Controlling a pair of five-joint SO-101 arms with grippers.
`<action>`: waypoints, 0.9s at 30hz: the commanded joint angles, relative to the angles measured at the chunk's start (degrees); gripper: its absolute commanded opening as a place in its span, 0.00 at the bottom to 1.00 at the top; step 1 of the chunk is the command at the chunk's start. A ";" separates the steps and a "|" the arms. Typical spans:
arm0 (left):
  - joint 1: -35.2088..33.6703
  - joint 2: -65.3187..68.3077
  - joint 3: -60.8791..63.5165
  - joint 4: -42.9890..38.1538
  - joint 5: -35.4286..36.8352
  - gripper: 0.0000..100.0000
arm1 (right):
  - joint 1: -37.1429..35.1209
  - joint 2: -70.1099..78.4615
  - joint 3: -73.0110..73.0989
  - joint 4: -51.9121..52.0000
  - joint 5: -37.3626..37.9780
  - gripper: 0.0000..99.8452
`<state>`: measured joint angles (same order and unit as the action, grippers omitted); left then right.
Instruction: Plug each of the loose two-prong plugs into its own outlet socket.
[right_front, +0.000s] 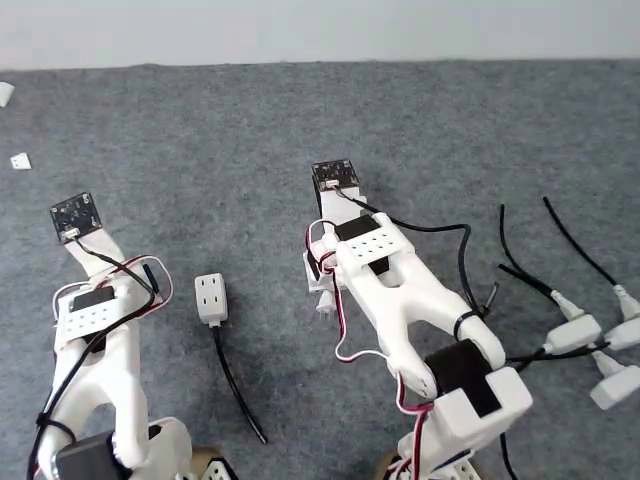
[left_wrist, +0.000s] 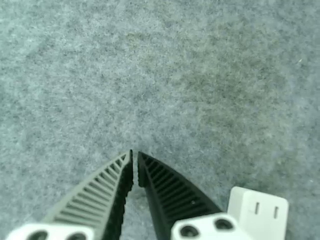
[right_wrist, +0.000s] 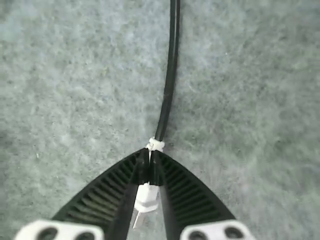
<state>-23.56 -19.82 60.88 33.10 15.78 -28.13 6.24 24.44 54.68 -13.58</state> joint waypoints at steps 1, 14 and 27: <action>0.35 -0.97 -2.07 0.26 -0.53 0.01 | -1.45 -6.64 2.90 -2.33 -0.53 0.01; 0.26 -0.97 -2.07 0.26 -0.53 0.01 | 0.92 -9.89 10.20 -7.16 1.76 0.01; 0.35 -0.97 -2.07 0.26 -0.53 0.01 | 1.27 -9.63 10.20 -11.38 -1.14 0.10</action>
<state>-23.56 -19.82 60.88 33.10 15.78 -27.69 -0.79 35.16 44.22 -13.23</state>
